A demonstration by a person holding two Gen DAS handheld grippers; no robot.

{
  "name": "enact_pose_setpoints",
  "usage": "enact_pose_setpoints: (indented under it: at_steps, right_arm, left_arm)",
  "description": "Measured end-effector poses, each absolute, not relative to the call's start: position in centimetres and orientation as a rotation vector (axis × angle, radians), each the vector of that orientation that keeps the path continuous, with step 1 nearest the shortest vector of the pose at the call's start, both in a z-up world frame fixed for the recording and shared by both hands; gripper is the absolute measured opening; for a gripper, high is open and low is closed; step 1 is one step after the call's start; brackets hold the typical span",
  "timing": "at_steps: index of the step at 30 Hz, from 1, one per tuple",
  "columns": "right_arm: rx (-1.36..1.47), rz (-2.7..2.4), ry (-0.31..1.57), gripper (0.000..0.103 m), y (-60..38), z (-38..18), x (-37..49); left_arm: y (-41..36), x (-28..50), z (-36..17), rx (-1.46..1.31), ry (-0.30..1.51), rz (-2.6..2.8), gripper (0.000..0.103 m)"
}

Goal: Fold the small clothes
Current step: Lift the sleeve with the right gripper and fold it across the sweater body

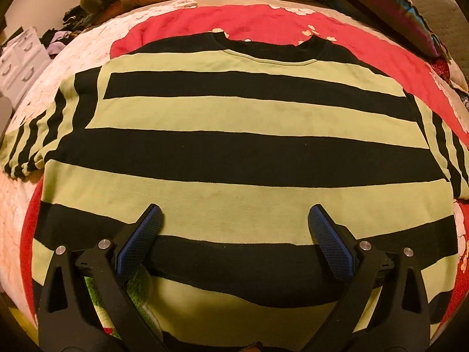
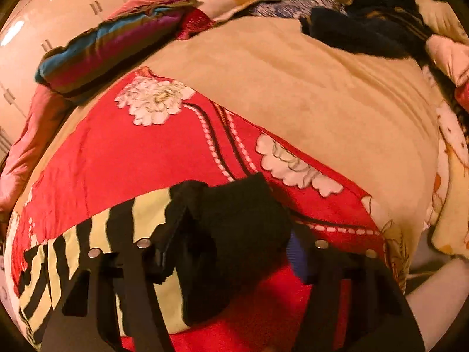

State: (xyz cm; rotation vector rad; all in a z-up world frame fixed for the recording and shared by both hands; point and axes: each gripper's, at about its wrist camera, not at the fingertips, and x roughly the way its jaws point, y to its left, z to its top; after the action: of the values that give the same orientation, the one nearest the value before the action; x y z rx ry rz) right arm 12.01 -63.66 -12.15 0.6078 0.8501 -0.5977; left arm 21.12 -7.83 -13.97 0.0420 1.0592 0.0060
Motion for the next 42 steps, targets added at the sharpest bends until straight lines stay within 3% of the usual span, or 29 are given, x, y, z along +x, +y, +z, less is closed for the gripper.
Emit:
enact_pose_setpoints:
  at_steps: [3, 4, 11, 19, 27, 35, 41, 42]
  right_arm:
    - [0.591, -0.527, 0.829, 0.023, -63.1, -11.2, 12.3]
    - [0.583, -0.494, 0.813, 0.005, -62.7, -10.6, 12.3]
    - [0.561, -0.177, 0.718, 0.005, -55.6, -5.7, 14.1]
    - [0.526, 0.212, 0.736, 0.005, -42.2, -2.0, 20.0]
    - [0.487, 0.398, 0.819, 0.005, -30.5, -2.2, 25.8]
    - [0.463, 0.490, 0.916, 0.005, -22.4, -4.3, 28.0]
    - [0.466, 0.556, 0.934, 0.010, -19.6, -4.8, 28.7]
    - [0.470, 0.568, 0.936, 0.016, -19.2, -4.8, 28.8]
  left_arm:
    - [-7.8, 21.2, -13.8, 0.032, 1.058, 0.005, 0.094]
    - [-7.7, 21.2, -13.6, 0.025, 1.056, 0.003, 0.094]
    - [-6.5, 21.1, -12.5, -0.038, 1.034, 0.012, 0.094]
    - [-3.8, 21.1, -10.7, -0.105, 0.977, 0.066, 0.094]
    - [-0.1, 21.0, -9.0, -0.142, 0.902, 0.158, 0.094]
    - [0.9, 21.2, -10.4, -0.208, 0.941, 0.132, 0.094]
    - [0.7, 21.4, -10.9, -0.211, 0.952, 0.109, 0.094]
    - [0.7, 21.4, -10.9, -0.212, 0.952, 0.103, 0.094]
